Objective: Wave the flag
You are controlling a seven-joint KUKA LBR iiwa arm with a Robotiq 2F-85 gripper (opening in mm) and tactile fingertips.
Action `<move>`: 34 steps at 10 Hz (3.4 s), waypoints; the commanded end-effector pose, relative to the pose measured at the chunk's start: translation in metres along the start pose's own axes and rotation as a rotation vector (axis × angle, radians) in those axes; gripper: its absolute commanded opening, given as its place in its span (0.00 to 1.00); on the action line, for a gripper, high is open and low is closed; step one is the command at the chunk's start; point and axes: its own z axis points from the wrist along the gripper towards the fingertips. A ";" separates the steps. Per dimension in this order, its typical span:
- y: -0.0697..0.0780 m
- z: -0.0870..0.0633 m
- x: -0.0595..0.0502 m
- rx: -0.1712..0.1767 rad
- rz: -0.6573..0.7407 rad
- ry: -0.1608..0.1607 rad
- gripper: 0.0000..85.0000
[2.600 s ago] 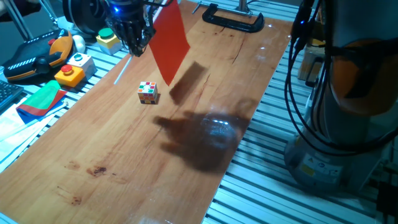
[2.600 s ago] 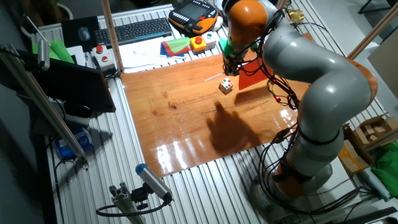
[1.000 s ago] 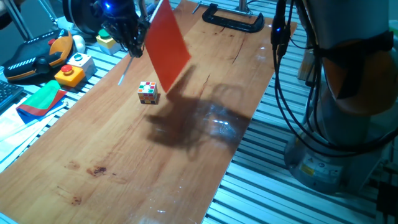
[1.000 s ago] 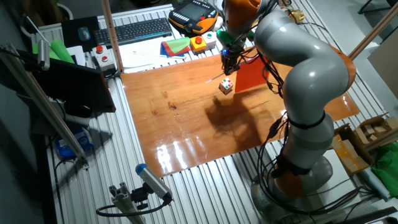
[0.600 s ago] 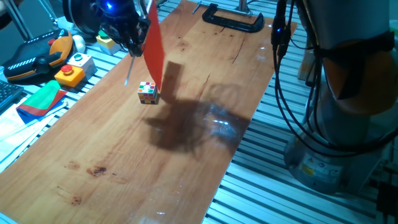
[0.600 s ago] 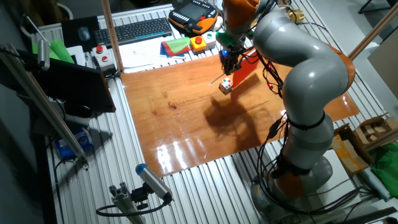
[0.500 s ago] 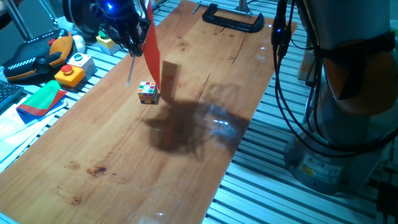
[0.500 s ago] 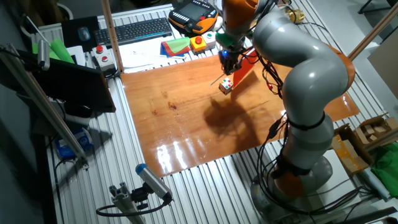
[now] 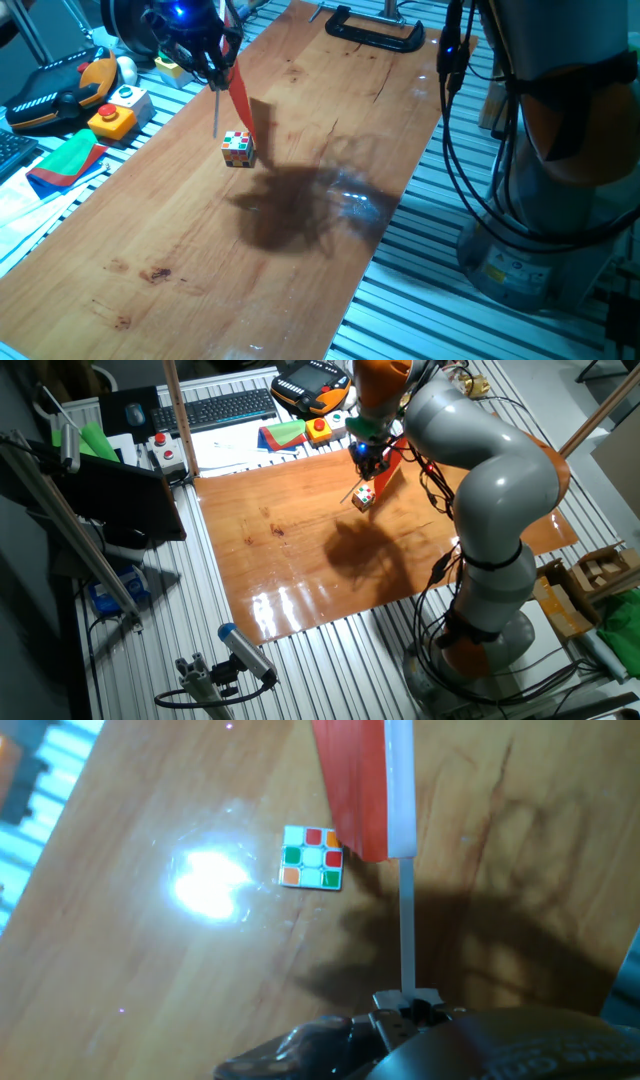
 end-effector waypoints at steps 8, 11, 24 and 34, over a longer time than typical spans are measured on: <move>0.001 0.001 0.000 -0.047 -1.299 -0.180 0.01; 0.001 0.001 0.001 -0.070 -1.289 -0.168 0.01; 0.002 0.002 0.001 -0.116 0.089 -0.076 0.01; 0.002 0.002 0.002 -0.210 1.163 0.016 0.01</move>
